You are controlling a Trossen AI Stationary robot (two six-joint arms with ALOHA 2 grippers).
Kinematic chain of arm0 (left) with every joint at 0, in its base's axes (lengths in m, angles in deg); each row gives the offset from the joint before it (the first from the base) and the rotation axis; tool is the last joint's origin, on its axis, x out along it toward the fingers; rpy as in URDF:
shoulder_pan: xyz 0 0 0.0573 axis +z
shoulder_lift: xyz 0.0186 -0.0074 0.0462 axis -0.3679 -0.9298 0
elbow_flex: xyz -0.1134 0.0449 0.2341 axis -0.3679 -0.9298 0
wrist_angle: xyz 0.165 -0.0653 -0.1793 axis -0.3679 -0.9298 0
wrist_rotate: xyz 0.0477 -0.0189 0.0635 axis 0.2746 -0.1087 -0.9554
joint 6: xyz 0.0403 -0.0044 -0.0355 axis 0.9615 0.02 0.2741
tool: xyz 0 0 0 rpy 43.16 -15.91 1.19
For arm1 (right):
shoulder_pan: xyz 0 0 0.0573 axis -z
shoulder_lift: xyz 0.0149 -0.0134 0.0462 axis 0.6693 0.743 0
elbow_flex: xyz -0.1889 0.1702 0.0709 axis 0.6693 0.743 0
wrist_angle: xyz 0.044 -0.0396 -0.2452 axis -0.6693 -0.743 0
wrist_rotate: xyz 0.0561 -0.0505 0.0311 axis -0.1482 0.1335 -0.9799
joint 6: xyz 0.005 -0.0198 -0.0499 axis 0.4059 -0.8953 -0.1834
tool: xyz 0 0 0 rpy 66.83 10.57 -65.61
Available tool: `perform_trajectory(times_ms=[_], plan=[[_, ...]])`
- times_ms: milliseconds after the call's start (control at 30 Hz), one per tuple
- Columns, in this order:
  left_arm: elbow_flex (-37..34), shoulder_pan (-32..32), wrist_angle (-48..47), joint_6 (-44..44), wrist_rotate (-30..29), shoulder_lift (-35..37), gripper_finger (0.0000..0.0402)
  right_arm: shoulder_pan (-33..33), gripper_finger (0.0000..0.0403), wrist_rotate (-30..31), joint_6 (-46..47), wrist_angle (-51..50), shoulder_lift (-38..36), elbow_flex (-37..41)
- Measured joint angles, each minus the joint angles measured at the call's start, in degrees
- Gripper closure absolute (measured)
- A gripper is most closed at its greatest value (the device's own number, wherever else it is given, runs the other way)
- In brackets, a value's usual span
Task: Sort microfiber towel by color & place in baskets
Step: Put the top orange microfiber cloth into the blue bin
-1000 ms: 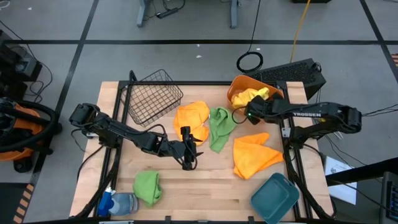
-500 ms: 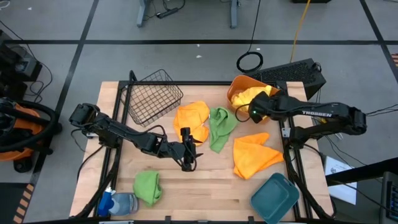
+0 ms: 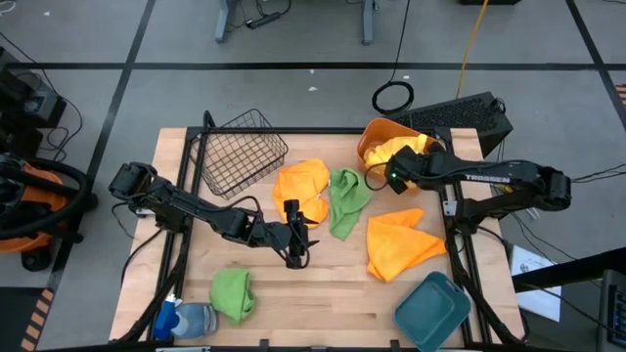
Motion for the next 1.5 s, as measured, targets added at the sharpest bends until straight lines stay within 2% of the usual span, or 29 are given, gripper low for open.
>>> perform_trajectory(times_ms=[167,300,533,800,967,1167,1333,1500], plan=[[0.0,0.0,-0.3,0.0,0.0,0.0,0.0162,1.2,0.0389,-0.2,-2.7,1.1,1.2,-0.5],[0.0,0.1,-0.4,0.0,0.1,0.0,0.0162,-1.6,0.0389,0.1,-0.6,-1.2,-1.6,-3.9],[0.0,0.2,-0.7,-1.3,0.1,0.0,0.0162,-12.4,0.0354,-1.9,6.1,-7.4,-7.2,-10.0],[0.0,0.4,-5.0,-6.8,-0.1,-1.6,0.0162,-27.8,0.0287,-4.6,14.9,-8.0,-10.1,-8.7],[0.0,1.9,-5.2,-10.9,-0.1,-5.1,0.0162,-37.8,0.0257,-4.9,19.3,-1.2,-9.4,-4.8],[0.0,4.5,-4.5,-12.0,-0.3,-9.2,0.0162,-47.6,0.0235,-5.8,18.9,7.8,-7.1,-2.6],[0.0,9.3,-4.5,-10.7,-0.2,-11.2,0.0161,-50.9,0.0232,-5.7,11.9,16.1,-4.4,-2.6],[0.0,16.4,-4.2,-10.4,6.3,-12.8,0.0147,-52.2,0.0232,-5.8,5.0,22.0,-0.7,-2.6]])
